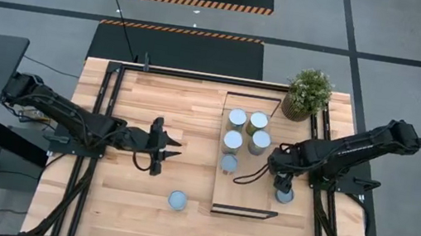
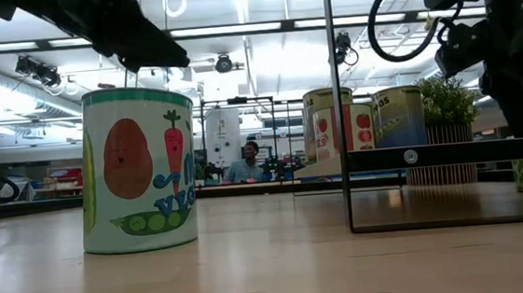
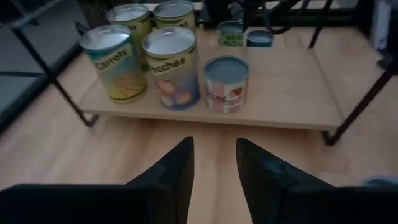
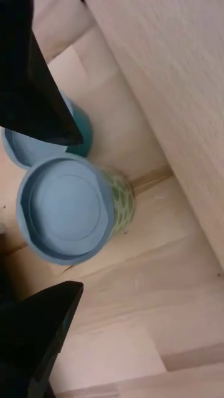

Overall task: Pick and place cans onto a shelf
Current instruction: Put the small canned peas on the shelf

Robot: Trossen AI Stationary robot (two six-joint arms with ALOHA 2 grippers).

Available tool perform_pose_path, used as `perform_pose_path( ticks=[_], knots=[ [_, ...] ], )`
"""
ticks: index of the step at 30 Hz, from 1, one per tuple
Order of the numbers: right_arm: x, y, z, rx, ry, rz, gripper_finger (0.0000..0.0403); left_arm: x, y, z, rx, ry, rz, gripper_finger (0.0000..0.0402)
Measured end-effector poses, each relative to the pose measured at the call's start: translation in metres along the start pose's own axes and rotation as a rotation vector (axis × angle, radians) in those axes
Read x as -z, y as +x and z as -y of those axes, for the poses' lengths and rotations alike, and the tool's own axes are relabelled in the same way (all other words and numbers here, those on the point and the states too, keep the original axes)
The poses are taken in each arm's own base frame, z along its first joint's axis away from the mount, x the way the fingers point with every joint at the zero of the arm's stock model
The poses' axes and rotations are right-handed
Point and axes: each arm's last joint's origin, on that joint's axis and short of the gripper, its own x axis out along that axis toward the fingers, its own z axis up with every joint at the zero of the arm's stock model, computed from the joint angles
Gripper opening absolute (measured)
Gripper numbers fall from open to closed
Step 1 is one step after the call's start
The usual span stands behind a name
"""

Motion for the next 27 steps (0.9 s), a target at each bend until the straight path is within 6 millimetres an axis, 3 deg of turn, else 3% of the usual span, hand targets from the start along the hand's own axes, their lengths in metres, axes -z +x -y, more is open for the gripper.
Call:
perform_pose_path(
  ticks=[8,16,27],
  knots=[
    [-0.001,0.005,-0.003,0.013,-0.006,-0.025,0.0382,0.001,0.000,0.001,0.028,-0.127,-0.009,0.0126],
    [0.006,0.026,0.002,0.008,0.021,-0.084,0.0379,0.001,0.000,0.001,0.030,-0.143,-0.011,0.0126],
    [0.007,0.031,0.003,0.010,-0.023,-0.072,0.0303,0.001,0.000,0.001,0.030,-0.142,-0.013,0.0126]
  ],
)
